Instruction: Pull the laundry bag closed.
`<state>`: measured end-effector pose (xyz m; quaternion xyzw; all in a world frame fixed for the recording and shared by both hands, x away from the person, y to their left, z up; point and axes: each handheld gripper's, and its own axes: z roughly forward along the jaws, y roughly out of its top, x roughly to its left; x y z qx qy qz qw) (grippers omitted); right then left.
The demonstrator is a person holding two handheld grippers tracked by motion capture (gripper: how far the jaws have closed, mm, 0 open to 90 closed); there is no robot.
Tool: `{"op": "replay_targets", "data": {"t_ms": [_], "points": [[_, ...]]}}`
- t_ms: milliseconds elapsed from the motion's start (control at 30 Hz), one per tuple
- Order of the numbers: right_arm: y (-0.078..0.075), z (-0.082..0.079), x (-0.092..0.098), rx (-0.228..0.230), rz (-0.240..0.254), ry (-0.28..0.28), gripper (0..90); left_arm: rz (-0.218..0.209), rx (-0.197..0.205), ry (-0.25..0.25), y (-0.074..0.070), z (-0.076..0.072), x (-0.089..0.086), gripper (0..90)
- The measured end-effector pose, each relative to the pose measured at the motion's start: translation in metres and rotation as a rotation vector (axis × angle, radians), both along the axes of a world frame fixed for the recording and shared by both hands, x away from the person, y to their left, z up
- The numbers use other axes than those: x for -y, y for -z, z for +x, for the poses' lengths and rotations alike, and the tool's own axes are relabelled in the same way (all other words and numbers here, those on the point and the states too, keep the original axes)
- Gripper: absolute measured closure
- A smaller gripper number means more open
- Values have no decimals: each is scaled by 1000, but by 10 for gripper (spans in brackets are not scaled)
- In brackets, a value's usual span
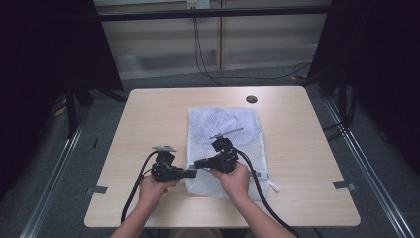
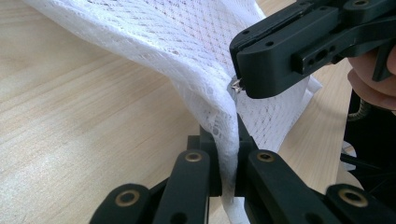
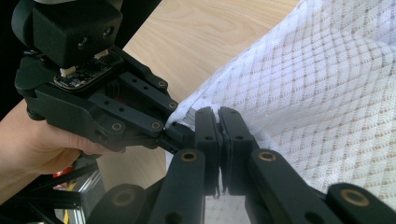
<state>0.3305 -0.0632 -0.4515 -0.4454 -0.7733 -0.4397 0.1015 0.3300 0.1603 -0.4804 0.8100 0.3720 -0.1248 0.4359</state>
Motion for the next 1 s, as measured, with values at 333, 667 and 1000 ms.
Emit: {"op": "replay_targets", "data": {"t_ms": [333,667,1000], "points": [[3,0,4,-2,-1,12,876,1,7,2,-1,0,-1,894],[4,0,19,-9,1,36,875,-14,2,-16,-2,1,-5,894],[4,0,19,-6,-3,29,876,-8,-4,-11,-1,0,-4,893]]}}
